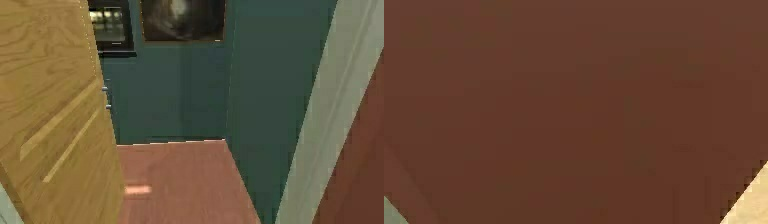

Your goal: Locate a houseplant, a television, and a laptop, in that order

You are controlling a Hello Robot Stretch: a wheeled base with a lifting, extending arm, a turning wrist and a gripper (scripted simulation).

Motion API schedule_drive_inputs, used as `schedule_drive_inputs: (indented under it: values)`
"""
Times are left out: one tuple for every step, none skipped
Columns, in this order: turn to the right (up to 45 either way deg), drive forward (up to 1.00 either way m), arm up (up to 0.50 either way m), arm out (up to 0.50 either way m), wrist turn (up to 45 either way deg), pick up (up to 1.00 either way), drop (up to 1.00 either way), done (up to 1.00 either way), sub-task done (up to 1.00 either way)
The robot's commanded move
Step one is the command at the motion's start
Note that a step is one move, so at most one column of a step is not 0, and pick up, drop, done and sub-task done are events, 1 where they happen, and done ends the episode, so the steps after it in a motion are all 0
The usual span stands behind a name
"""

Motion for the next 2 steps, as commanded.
schedule_drive_inputs:
  values:
    - [0.0,0.50,0.00,0.00,0.0,0.00,0.00,0.00,0.00]
    - [-15.0,0.00,0.00,0.00,0.0,0.00,0.00,0.00,0.00]
